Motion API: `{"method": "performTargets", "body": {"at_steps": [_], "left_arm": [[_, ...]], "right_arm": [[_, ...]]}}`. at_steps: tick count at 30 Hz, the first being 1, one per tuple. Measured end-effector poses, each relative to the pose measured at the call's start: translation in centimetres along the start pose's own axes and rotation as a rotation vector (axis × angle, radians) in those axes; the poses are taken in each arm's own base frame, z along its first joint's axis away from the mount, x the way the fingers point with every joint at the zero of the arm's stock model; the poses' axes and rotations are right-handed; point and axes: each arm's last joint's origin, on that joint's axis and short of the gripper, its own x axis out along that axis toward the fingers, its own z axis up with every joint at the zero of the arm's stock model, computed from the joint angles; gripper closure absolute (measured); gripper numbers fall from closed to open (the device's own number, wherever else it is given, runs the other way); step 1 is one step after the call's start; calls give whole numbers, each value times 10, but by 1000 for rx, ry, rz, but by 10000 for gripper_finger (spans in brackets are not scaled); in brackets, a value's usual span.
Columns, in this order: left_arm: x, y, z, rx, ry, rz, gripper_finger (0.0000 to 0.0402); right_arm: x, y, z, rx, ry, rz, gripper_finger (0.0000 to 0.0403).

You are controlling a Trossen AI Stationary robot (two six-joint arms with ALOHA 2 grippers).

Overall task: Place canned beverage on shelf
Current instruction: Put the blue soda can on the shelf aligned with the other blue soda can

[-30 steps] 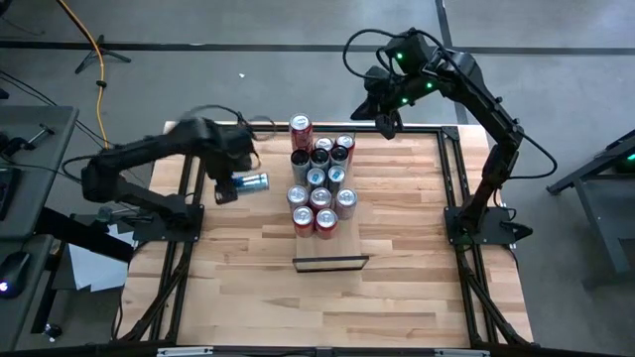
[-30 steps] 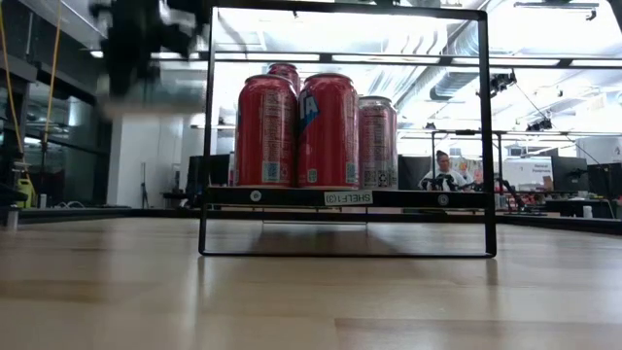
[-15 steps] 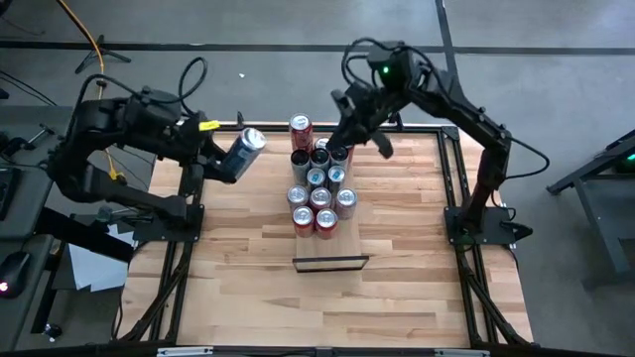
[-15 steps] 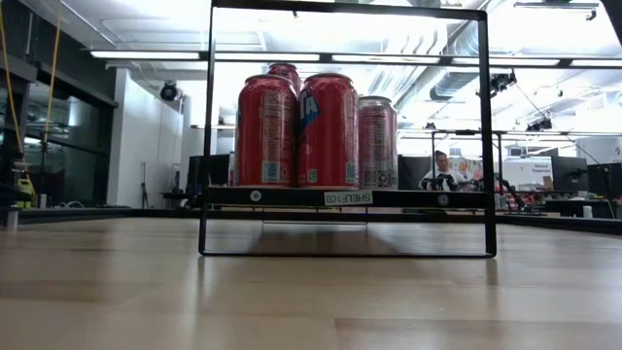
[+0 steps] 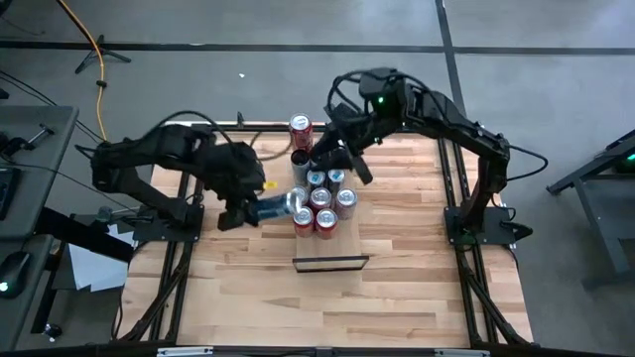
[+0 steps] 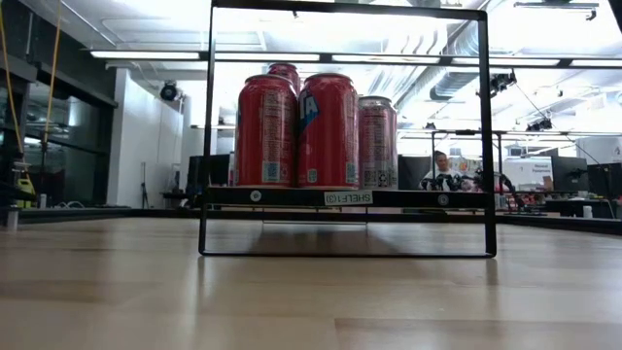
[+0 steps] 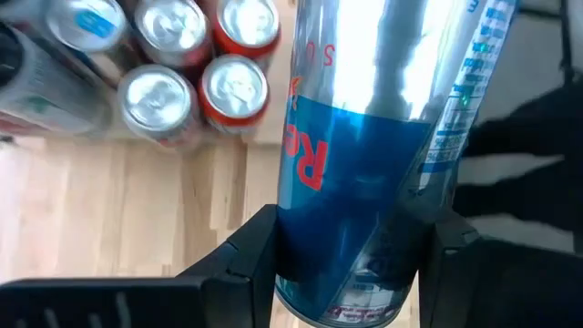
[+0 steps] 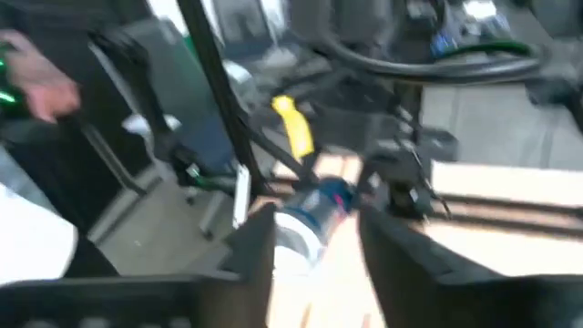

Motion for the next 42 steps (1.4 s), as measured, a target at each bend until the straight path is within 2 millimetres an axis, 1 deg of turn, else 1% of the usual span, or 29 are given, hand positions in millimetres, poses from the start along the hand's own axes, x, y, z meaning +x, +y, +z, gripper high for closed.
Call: {"method": "performTargets", "body": {"at_steps": [3, 6, 8, 10, 12, 15, 20, 25, 27, 31, 35, 37, 42], "left_arm": [[8, -4, 2, 15, 42, 6, 283], [10, -5, 1, 23, 43, 53, 283], [8, -4, -1, 12, 45, 90, 283], [4, -3, -3, -3, 30, 120, 283], [0, -2, -6, -7, 14, 140, 282], [-4, -2, -7, -6, -8, 161, 282], [-6, -2, -6, -5, -31, 164, 282], [-8, -1, -6, -4, -46, 202, 282], [-8, 0, -6, 4, -37, 210, 282], [-9, -1, -7, 42, -30, 212, 281], [-8, 0, -7, 68, -29, 236, 281], [-8, 1, -8, 65, -22, 248, 281], [-9, 3, -11, 62, 9, 283, 281]], "right_arm": [[5, 7, -6, 5, 59, -57, 200], [13, 17, -7, -10, 81, -127, 117], [18, 25, -7, -54, 88, -172, 69], [22, 33, -8, -116, 102, -209, 29], [26, 40, -9, -168, 122, -258, 10], [38, 45, -13, -229, 149, -342, 18], [62, 40, -24, -289, 229, -479, 26], [80, 31, -32, -234, 246, -487, 26], [84, 30, -34, -213, 241, -473, 26], [90, 29, -35, -166, 212, -419, 26], [91, 29, -35, -161, 215, -400, 26], [90, 28, -35, -194, 218, -421, 26], [83, 28, -31, -299, 245, -560, 26]]}}
